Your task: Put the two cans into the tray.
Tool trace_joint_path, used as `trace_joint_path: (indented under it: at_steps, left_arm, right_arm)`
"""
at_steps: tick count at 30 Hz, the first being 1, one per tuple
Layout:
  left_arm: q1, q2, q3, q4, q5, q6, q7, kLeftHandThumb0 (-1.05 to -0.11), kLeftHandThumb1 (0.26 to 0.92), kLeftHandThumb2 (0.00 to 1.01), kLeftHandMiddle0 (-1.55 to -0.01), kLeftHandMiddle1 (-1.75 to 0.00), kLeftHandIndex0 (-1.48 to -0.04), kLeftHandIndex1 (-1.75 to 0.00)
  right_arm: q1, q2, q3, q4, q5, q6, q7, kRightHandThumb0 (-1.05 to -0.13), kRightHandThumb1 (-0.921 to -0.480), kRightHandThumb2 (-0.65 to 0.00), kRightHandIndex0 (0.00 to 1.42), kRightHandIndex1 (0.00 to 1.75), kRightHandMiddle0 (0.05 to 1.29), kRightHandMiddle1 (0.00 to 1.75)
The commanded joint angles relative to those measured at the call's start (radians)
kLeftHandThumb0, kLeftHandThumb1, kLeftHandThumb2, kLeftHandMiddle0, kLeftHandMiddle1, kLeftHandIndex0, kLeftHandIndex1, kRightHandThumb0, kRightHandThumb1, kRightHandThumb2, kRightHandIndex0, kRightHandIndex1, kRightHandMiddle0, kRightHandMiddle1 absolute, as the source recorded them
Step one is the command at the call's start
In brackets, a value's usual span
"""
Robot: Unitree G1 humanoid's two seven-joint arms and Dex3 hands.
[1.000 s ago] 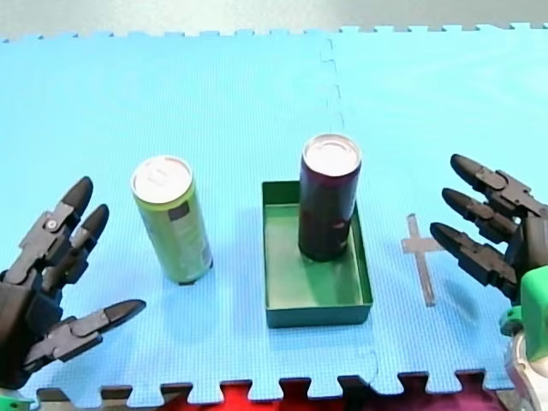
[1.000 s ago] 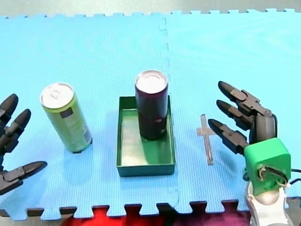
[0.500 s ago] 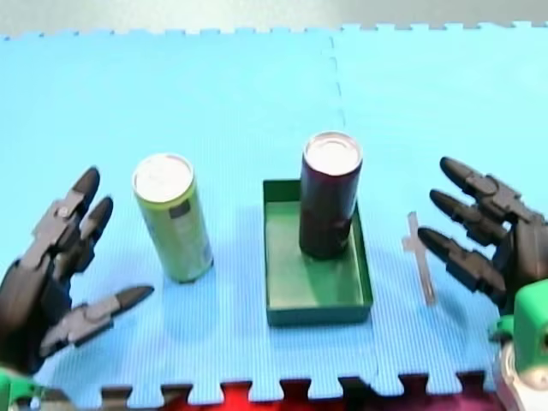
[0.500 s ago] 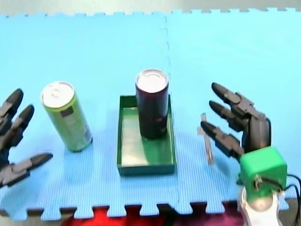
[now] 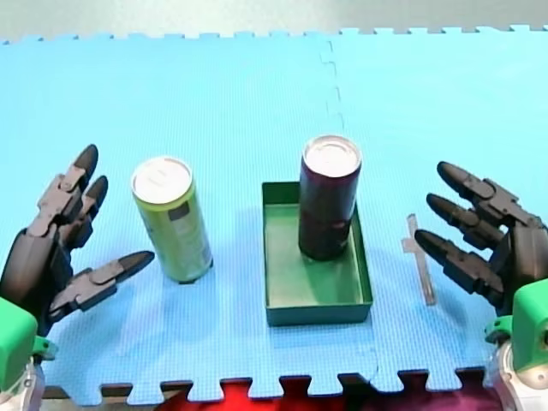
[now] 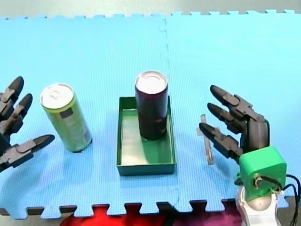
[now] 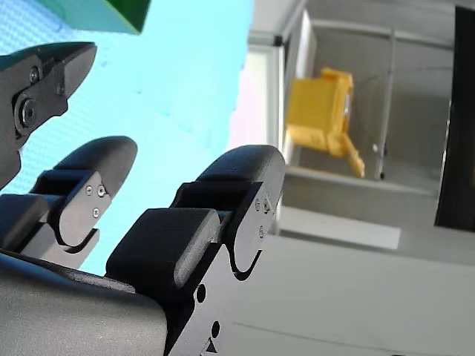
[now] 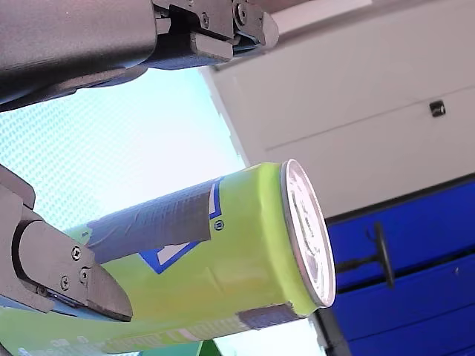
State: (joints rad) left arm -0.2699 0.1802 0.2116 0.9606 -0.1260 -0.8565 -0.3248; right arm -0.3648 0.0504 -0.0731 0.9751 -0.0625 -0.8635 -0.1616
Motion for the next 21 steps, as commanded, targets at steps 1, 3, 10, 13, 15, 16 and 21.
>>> trace_joint_path:
  at_steps: [1,3,10,13,15,16,21]
  left_arm:
    - [-0.007,0.009,0.002,0.01,-0.005,-0.007,-0.001,-1.048,0.779,0.01,-0.23,-0.01,-0.16,0.0]
    - [-0.01,0.009,0.002,0.016,-0.006,-0.008,-0.001,-1.048,0.782,0.01,-0.23,-0.01,-0.16,0.0]
    - [-0.018,0.01,0.0,0.036,-0.003,-0.002,-0.001,-1.048,0.793,0.01,-0.23,-0.01,-0.16,0.0]
    - [-0.02,0.01,-0.002,0.045,-0.002,0.009,-0.006,-1.048,0.795,0.01,-0.22,-0.01,-0.16,0.0]
    - [-0.02,0.009,-0.005,0.049,0.0,0.014,-0.006,-1.048,0.796,0.01,-0.22,0.0,-0.16,0.0]
    - [-0.021,0.008,-0.006,0.052,0.002,0.016,-0.006,-1.048,0.796,0.01,-0.22,0.0,-0.16,0.0]
    - [-0.028,0.004,-0.013,0.077,0.007,0.032,-0.007,-1.048,0.794,0.01,-0.22,0.0,-0.16,0.0]
  right_arm:
    - [0.001,-0.003,-0.003,-0.004,0.004,0.001,0.001,-0.497,-0.697,0.0,0.92,0.0,0.87,0.0]
    - [0.0,-0.004,-0.005,-0.003,0.005,0.0,0.001,-0.495,-0.697,0.0,0.92,0.0,0.87,0.0]
    - [-0.007,-0.012,-0.011,0.008,0.006,-0.005,0.005,-0.495,-0.699,-0.001,0.92,0.0,0.87,0.0]
    - [-0.01,-0.016,-0.012,0.013,0.003,-0.008,0.001,-0.497,-0.7,-0.001,0.91,0.0,0.87,0.0]
    - [-0.01,-0.017,-0.013,0.016,0.002,-0.01,-0.001,-0.499,-0.7,0.0,0.91,0.0,0.87,0.0]
    - [-0.011,-0.017,-0.014,0.017,0.002,-0.011,-0.002,-0.5,-0.699,0.0,0.91,0.0,0.87,0.0]
    - [-0.012,-0.015,-0.017,0.021,0.006,-0.016,-0.001,-0.502,-0.699,0.0,0.91,0.0,0.86,0.0]
